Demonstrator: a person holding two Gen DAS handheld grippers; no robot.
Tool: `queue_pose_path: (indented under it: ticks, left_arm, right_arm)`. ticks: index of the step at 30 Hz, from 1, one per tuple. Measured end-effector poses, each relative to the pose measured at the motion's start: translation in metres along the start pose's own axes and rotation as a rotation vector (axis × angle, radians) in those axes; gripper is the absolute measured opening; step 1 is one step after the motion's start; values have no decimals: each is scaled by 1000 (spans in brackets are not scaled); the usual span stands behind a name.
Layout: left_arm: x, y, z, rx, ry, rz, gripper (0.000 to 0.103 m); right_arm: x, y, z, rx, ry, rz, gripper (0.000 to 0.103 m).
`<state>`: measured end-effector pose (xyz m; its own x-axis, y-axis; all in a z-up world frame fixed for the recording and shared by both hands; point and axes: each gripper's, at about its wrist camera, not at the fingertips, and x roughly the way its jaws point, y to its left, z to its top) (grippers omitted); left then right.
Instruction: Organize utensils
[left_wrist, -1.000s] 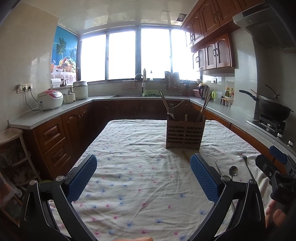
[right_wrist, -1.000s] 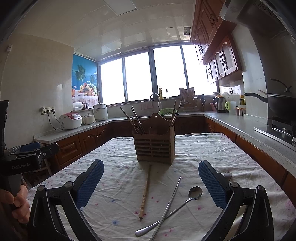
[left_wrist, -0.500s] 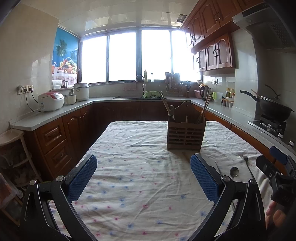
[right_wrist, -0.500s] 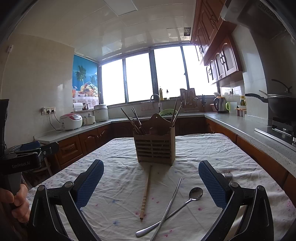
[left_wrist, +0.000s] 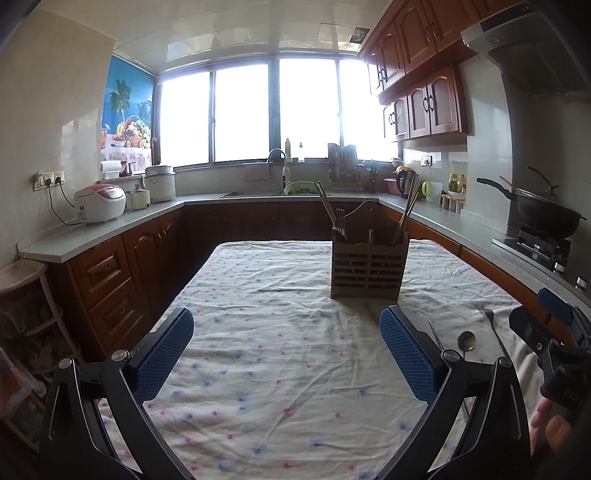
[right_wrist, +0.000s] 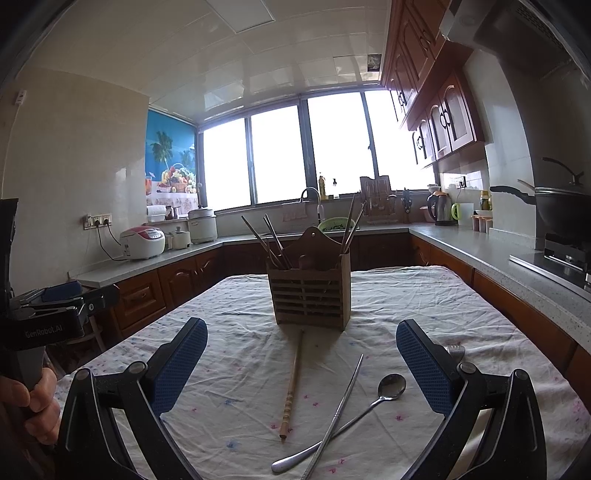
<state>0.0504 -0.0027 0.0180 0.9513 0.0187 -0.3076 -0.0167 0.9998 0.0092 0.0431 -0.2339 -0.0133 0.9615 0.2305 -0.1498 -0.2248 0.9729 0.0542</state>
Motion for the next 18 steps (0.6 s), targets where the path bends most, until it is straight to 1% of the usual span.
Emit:
queue_pose_path:
  ticks: [18]
  left_arm:
    - [6,-1,-1,4,12,-9,103]
  right_arm:
    - [3,-3,-1,11,5,-2,103]
